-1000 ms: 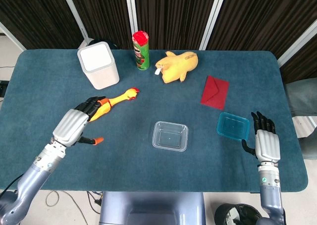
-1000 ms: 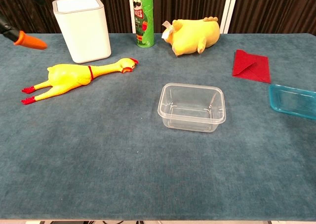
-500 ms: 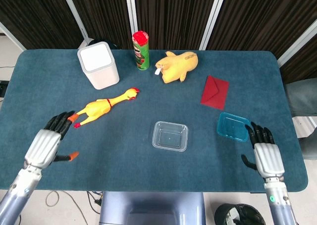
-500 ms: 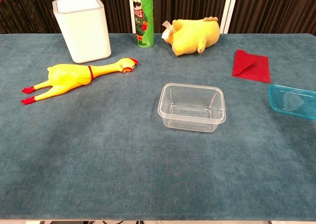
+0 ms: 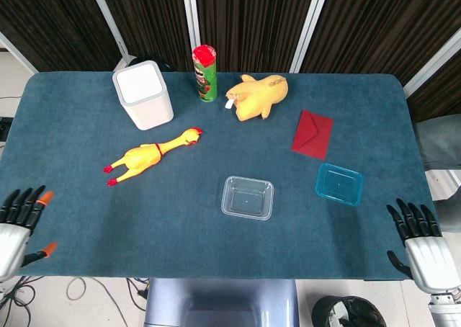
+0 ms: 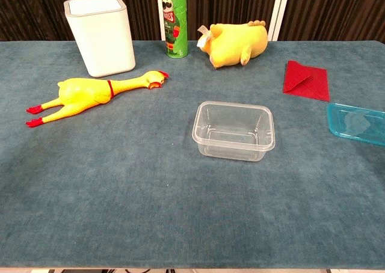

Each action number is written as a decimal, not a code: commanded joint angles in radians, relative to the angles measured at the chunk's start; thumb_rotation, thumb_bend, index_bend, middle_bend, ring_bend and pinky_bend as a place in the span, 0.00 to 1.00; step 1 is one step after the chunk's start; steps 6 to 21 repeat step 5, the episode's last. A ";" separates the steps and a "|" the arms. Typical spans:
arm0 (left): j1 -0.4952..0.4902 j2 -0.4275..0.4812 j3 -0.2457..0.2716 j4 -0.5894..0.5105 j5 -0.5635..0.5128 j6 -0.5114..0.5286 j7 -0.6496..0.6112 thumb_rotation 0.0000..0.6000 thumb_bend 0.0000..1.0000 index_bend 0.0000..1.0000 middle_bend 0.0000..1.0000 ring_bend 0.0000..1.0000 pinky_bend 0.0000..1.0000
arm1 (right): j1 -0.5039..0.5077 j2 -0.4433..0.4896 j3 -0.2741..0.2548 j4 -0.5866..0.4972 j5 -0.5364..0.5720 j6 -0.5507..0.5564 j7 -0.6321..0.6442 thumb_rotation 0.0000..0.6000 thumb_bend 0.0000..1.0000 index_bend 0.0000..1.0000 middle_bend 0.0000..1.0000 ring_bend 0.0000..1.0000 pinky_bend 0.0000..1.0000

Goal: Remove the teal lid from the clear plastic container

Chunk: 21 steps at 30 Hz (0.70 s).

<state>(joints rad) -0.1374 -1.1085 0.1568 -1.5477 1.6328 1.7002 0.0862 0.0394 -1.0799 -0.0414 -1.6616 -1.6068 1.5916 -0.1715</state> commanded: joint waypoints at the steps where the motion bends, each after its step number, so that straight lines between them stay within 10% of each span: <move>1: 0.019 -0.013 -0.027 0.021 -0.029 -0.001 -0.024 1.00 0.03 0.00 0.00 0.00 0.00 | -0.005 -0.011 0.030 0.002 0.029 0.013 0.010 1.00 0.32 0.00 0.00 0.00 0.00; 21: 0.023 -0.018 -0.044 0.025 -0.036 -0.012 -0.021 1.00 0.03 0.00 0.00 0.00 0.00 | -0.007 -0.020 0.044 0.004 0.058 0.004 0.003 1.00 0.32 0.00 0.00 0.00 0.00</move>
